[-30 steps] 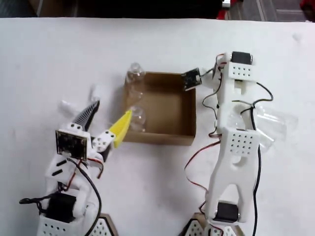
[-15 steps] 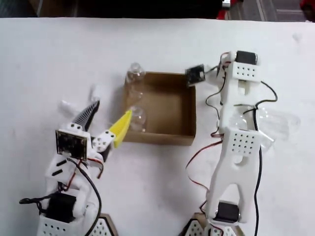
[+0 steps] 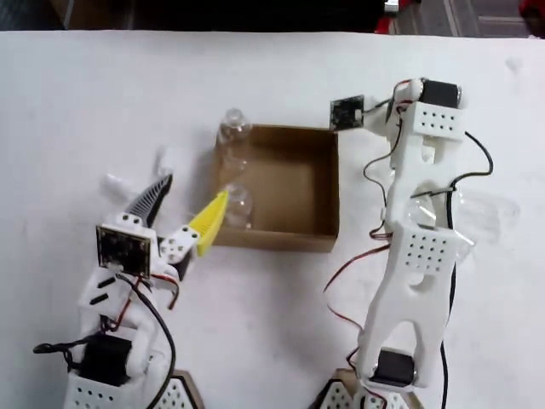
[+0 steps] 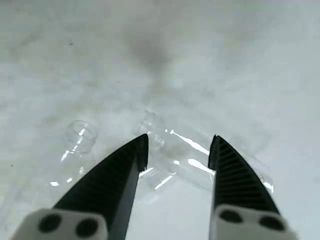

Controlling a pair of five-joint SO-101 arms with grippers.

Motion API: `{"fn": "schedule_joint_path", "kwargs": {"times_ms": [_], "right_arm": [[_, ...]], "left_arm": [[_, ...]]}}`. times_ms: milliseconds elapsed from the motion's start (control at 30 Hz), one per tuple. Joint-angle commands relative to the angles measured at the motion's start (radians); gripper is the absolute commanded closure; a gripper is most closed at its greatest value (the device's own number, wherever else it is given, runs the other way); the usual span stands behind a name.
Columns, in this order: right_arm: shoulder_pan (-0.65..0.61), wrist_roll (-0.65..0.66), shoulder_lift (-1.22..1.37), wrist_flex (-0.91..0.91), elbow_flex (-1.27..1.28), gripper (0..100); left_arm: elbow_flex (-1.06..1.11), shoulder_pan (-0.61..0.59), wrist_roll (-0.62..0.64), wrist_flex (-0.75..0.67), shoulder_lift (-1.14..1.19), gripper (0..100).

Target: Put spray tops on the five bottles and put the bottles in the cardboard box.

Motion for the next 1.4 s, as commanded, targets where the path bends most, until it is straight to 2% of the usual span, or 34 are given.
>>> {"fn": "schedule_joint_path", "kwargs": {"times_ms": [0,167,333,567,867,1000,1067,1200,1367], "right_arm": [[-0.008,0.152,-0.283,0.028,0.296,82.1],[-0.015,0.385,-0.513,-0.010,0.628,82.3],[-0.021,0.393,-0.455,-0.145,0.689,82.2],[-0.027,0.388,-0.275,-0.137,0.489,82.2],[-0.007,0.393,-0.031,0.015,0.112,82.2],[-0.007,0.371,0.013,0.027,0.052,82.2],[-0.028,0.295,0.008,0.027,0.054,82.3],[-0.088,0.009,-0.041,0.027,0.044,82.5],[-0.113,-0.499,-0.137,0.027,0.048,84.0]], "left_arm": [[-0.003,0.002,-0.009,-0.029,-0.015,72],[-0.003,0.001,-0.009,-0.029,-0.015,72],[-0.003,0.001,-0.011,-0.029,-0.015,72],[-0.003,0.001,-0.011,-0.029,-0.015,72],[-0.003,0.001,-0.011,-0.029,-0.015,72],[-0.003,0.001,-0.011,-0.029,-0.015,72],[-0.003,0.001,-0.011,-0.029,-0.015,72],[-0.003,0.001,-0.011,-0.029,-0.015,72],[-0.003,0.001,-0.011,-0.029,-0.015,72]]}}
